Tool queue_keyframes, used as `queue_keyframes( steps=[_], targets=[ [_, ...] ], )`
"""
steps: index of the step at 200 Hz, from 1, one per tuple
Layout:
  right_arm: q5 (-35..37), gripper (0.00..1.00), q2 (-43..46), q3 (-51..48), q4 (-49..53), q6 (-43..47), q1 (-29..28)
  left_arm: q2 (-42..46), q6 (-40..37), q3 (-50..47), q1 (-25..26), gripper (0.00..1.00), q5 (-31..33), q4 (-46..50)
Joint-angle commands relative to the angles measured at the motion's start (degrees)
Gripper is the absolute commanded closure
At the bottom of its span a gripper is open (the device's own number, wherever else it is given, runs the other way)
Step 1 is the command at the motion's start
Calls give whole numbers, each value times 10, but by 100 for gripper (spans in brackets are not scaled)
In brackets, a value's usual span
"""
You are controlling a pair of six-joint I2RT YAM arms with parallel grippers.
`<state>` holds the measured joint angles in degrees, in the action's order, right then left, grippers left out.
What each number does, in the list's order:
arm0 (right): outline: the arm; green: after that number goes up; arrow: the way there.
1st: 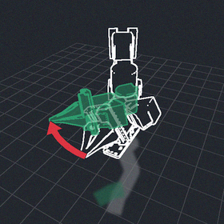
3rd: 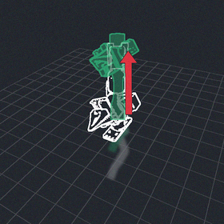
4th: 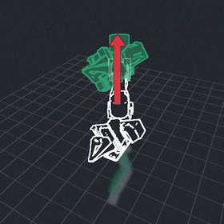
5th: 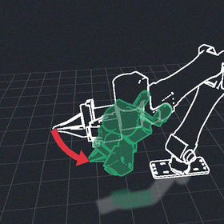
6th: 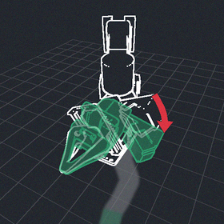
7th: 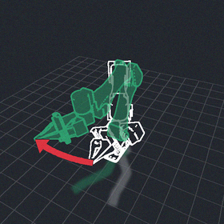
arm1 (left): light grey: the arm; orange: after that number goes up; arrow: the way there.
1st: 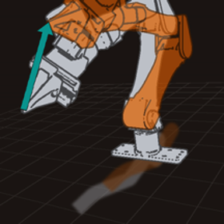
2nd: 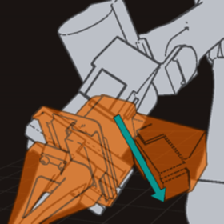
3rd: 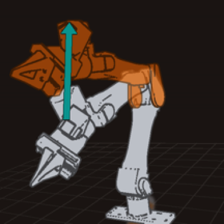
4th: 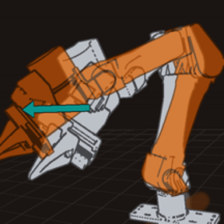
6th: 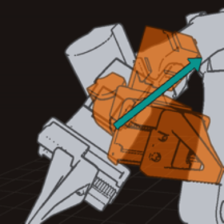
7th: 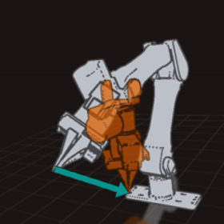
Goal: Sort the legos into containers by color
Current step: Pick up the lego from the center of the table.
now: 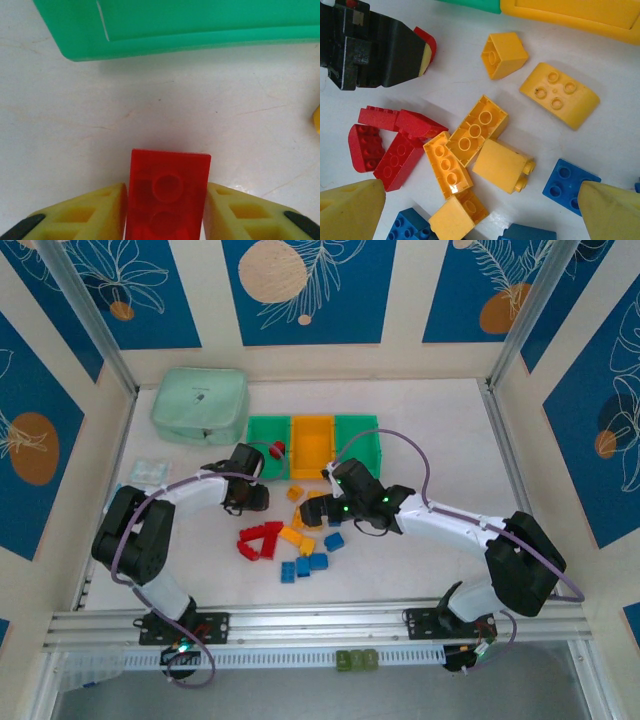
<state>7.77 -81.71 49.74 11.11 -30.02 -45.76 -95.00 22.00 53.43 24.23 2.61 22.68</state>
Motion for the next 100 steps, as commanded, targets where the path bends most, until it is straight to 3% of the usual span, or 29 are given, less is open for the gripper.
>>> queue_keyframes(
  steps=[1, 29, 82, 100],
  targets=[
    [-1, 1, 3, 11, -1, -3, 6, 0, -10, 1, -4, 61, 12, 4],
    [-6, 1, 11, 7, -5, -4, 12, 20, -13, -5, -4, 66, 18, 12],
    [-18, 1, 33, 17, 10, 1, 30, 82, -16, 2, -4, 66, 21, 55],
    [-51, 1, 53, 18, 9, -10, 53, 111, -12, 7, -7, 66, -9, 59]
  ],
)
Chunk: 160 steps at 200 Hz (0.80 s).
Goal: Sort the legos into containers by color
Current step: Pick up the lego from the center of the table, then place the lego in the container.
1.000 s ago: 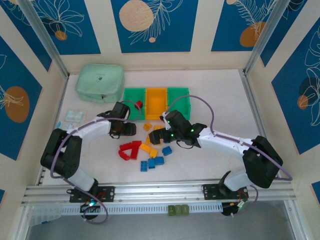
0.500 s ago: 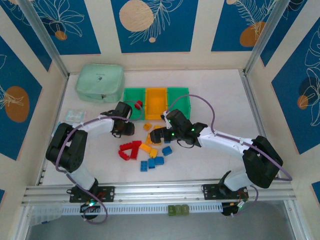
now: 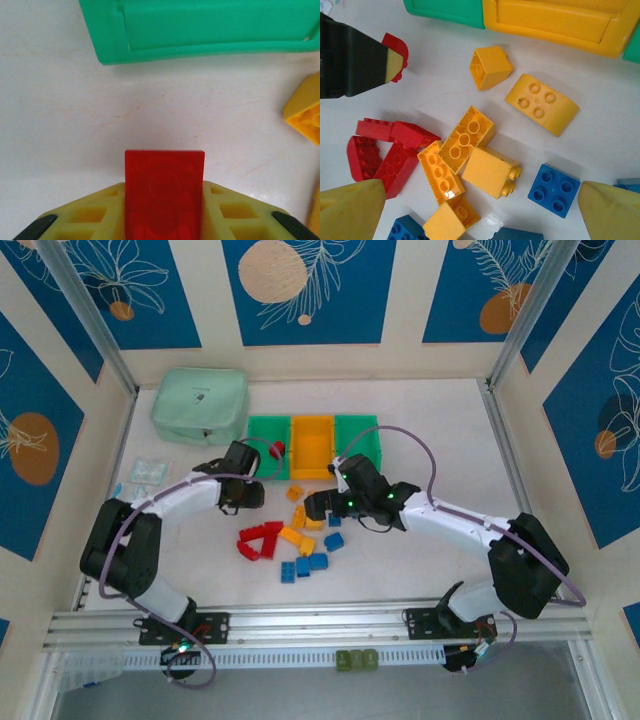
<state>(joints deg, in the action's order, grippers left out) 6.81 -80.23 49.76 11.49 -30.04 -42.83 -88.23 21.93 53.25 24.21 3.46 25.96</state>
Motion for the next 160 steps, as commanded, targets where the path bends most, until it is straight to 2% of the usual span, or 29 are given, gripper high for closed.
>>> queue_keyframes(
  steps=[1, 25, 51, 160],
  targets=[
    [-43, 1, 40, 18, 5, -10, 24, 44, -11, 9, -7, 66, -19, 27],
    [-44, 1, 66, 16, -2, -6, 38, 63, -11, 54, -8, 66, -21, 50],
    [-50, 1, 61, 38, -4, -4, 52, 46, -17, 108, -8, 67, -3, 60],
    [-61, 1, -4, 64, -13, 9, 57, -207, -15, 354, -11, 67, 81, 72]
  ],
)
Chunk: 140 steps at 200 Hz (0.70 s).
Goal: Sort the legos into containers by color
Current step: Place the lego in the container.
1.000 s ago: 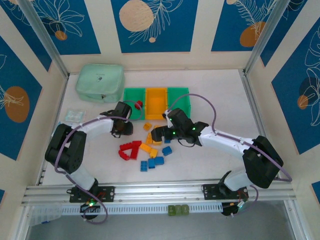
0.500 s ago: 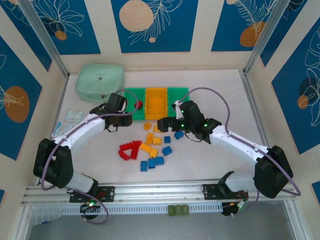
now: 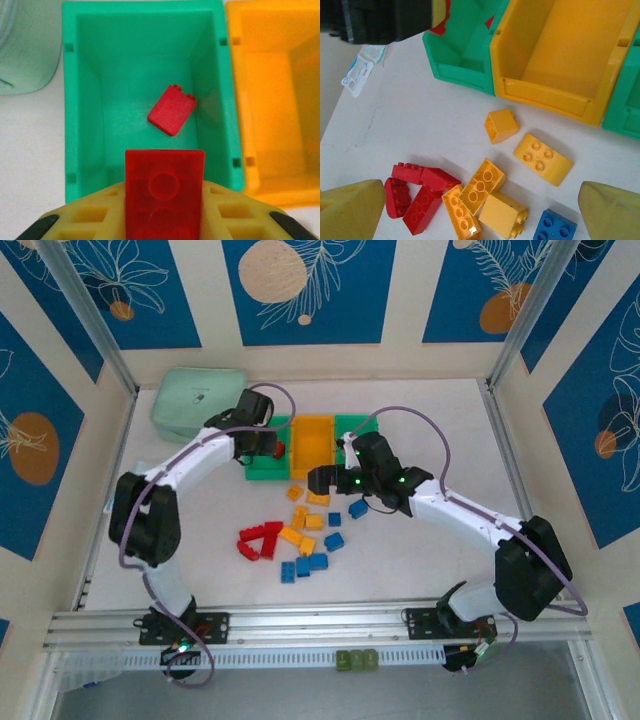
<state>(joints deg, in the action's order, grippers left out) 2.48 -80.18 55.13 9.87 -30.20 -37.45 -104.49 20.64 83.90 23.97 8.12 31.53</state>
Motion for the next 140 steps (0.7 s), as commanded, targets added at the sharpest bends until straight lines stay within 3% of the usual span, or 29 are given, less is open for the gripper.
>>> queue_keyframes(
  steps=[1, 12, 25, 61, 140],
  targets=[
    [-18, 1, -5, 11, 4, 10, 3, -46, -2, 49, -8, 66, 36, 17],
    [-19, 1, -6, 12, 8, 11, 4, -68, -2, 67, -9, 65, 43, 21],
    [-20, 1, -5, 12, 10, 13, 4, -86, -4, 82, -10, 54, 43, 24],
    [-22, 1, 5, 13, 20, 17, 5, -87, -13, 99, -10, 47, 33, 30],
    [-33, 1, 21, 12, 69, 45, -4, 76, 3, -47, -7, 43, -55, 28]
  ],
)
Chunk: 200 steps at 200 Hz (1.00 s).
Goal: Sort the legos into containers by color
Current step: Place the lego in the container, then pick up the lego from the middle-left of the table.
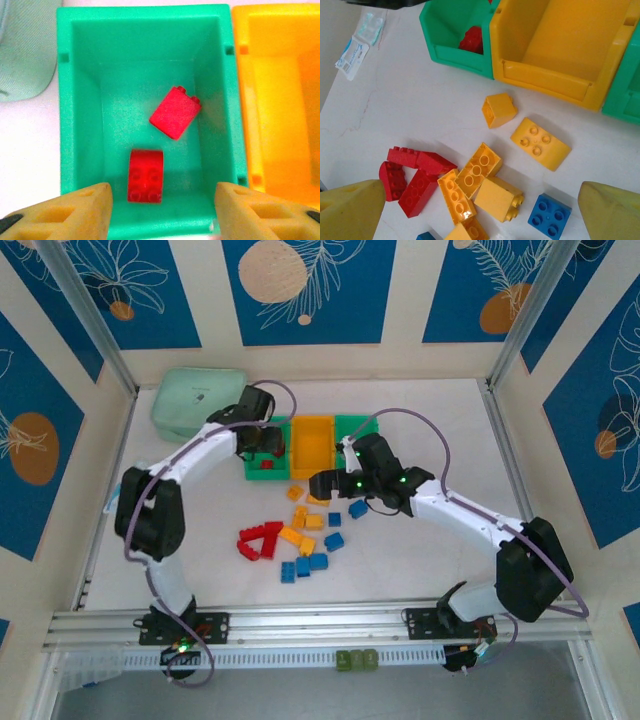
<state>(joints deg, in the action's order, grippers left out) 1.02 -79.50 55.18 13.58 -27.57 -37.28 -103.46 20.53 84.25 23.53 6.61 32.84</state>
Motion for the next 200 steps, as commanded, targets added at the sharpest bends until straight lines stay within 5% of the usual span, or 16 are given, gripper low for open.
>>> queue_keyframes(
  steps=[1, 112, 200],
  targets=[
    [-18, 1, 15, 12, 33, 19, -5, 69, 4, -53, -2, 43, -40, 16],
    [13, 1, 31, -37, 54, 2, -100, 300, 99, -306, 84, 41, -76, 84],
    [23, 1, 71, -123, -3, -17, -128, 266, 117, -348, 156, 45, -115, 90]
  ],
)
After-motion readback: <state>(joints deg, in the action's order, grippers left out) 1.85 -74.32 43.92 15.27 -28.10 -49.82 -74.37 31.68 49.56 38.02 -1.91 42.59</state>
